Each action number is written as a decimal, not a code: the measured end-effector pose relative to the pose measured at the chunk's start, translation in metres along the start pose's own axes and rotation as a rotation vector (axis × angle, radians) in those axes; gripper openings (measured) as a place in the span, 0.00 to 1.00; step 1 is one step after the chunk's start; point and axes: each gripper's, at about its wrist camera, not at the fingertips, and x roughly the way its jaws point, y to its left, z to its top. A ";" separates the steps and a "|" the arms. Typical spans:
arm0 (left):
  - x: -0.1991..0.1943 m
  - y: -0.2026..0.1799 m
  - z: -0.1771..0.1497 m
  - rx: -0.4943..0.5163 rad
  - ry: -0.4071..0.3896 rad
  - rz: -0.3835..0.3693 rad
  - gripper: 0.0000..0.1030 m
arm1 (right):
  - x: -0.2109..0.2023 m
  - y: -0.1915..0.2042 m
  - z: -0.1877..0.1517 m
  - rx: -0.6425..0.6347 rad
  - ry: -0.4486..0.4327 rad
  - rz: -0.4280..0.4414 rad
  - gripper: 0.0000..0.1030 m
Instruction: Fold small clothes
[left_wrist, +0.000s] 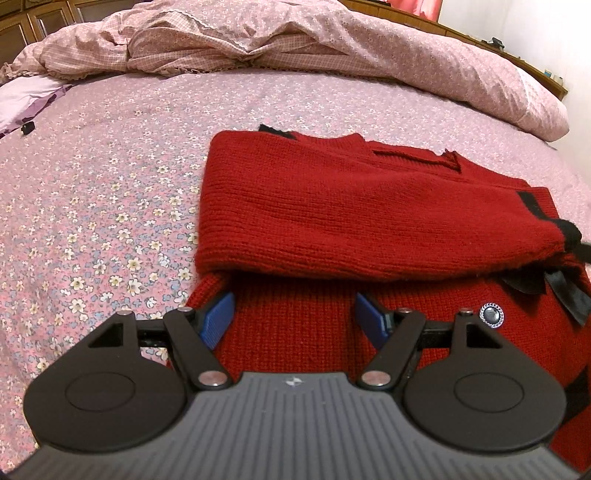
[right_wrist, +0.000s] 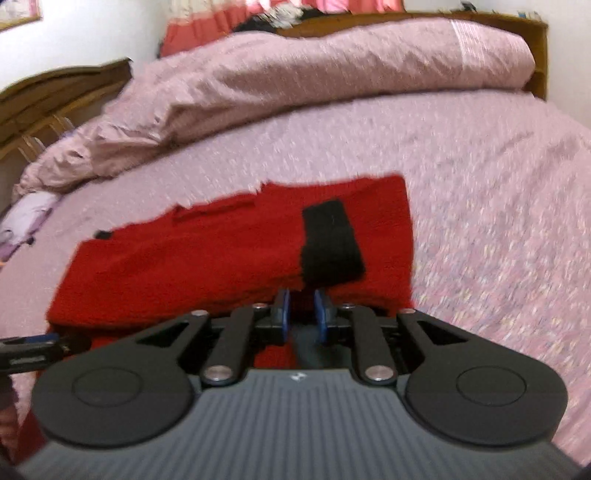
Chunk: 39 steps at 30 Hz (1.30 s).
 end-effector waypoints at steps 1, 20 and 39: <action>0.000 0.000 0.000 -0.001 -0.001 0.002 0.74 | -0.005 -0.003 0.004 -0.002 -0.017 0.010 0.30; -0.001 -0.002 0.004 -0.011 -0.005 0.003 0.74 | 0.079 -0.025 0.041 -0.027 0.070 0.022 0.65; 0.006 -0.005 0.007 0.002 -0.047 0.014 0.74 | 0.035 0.001 0.063 -0.030 -0.113 0.195 0.15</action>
